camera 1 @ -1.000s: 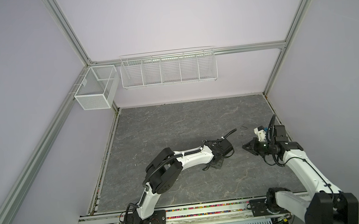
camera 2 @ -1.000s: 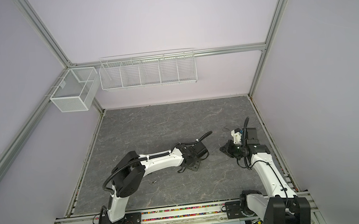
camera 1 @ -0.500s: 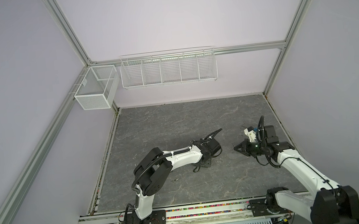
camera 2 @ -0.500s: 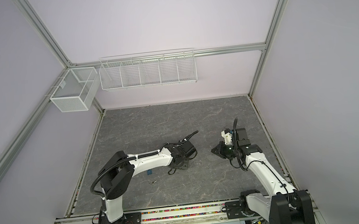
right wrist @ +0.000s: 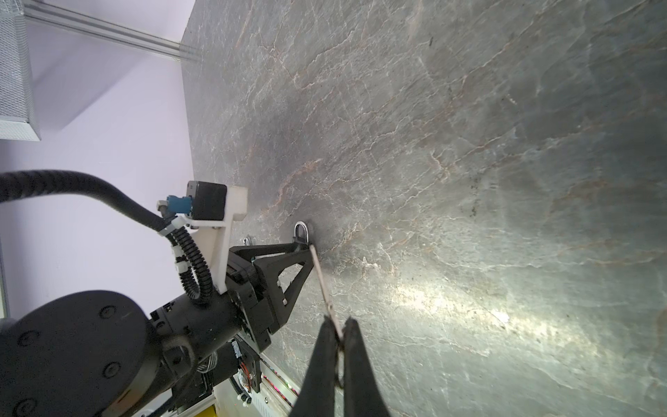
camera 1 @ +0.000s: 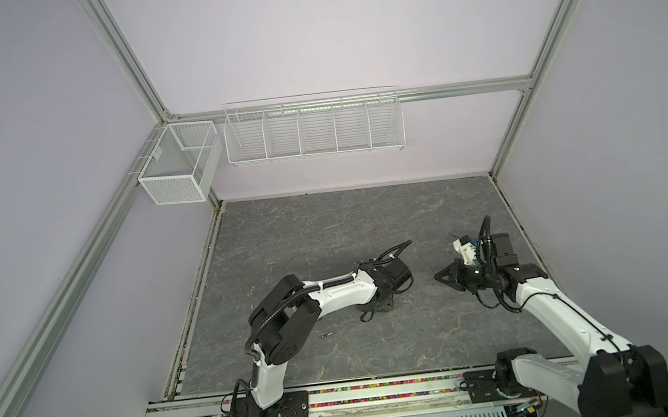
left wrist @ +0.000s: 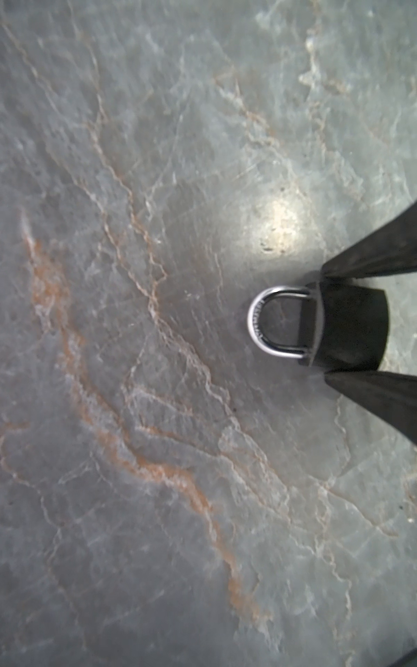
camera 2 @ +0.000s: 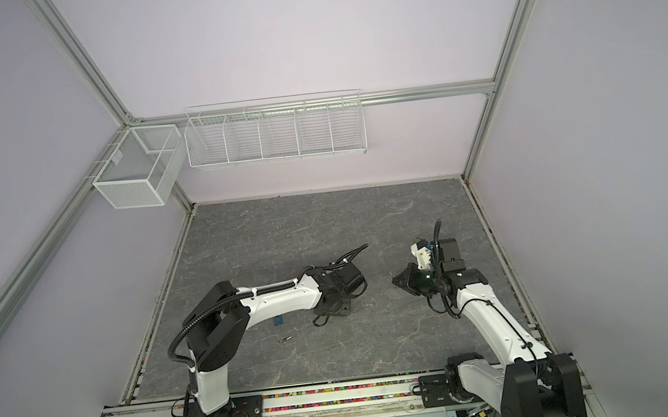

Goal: Unlock with the key
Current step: 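Close the left gripper on the black padlock body and lift it, then raise the black padlock toward the right gripper while the right gripper approaches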

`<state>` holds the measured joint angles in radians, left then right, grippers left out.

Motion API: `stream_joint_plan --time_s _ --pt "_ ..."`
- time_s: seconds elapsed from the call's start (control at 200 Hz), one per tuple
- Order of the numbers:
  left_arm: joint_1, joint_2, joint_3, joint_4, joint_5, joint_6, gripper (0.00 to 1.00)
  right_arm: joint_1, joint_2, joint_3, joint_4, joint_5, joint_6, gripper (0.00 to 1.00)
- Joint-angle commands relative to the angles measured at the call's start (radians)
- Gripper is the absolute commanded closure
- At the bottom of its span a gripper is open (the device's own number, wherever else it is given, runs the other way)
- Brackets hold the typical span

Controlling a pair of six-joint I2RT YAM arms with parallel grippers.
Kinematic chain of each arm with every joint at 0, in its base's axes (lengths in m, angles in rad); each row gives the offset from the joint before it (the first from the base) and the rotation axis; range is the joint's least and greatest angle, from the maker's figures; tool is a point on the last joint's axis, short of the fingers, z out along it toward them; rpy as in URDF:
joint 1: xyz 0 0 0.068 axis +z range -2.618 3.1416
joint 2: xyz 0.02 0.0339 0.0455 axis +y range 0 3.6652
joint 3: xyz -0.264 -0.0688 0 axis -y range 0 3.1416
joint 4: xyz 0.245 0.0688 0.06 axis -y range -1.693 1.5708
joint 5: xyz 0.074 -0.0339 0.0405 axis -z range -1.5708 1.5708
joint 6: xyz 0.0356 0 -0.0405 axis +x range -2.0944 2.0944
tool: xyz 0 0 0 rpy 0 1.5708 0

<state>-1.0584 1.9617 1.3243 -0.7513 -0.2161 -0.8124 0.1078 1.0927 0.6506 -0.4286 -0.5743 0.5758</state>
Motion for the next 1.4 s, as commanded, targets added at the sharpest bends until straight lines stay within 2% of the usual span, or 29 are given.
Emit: stream_joint_plan --time_s 0.0,0.88,1.075,1.255,1.395 --pt "-0.006 0.057 0.043 -0.053 -0.002 -0.024 0.58 0.008 0.009 -0.005 0.008 -0.023 0.0 0.94" --pt "-0.006 0.075 -0.011 0.019 -0.018 -0.016 0.64 0.01 0.03 -0.02 0.031 -0.028 0.023 0.94" --pt "-0.006 0.068 -0.004 0.007 -0.035 0.006 0.76 0.013 0.059 -0.011 0.037 -0.037 0.031 0.94" --pt "-0.006 0.017 0.009 0.001 -0.066 0.007 1.0 0.019 0.049 -0.016 0.017 -0.032 0.026 0.94" --pt "-0.005 -0.022 0.016 0.012 -0.088 0.005 1.0 0.02 0.03 -0.014 0.002 -0.032 0.014 0.94"
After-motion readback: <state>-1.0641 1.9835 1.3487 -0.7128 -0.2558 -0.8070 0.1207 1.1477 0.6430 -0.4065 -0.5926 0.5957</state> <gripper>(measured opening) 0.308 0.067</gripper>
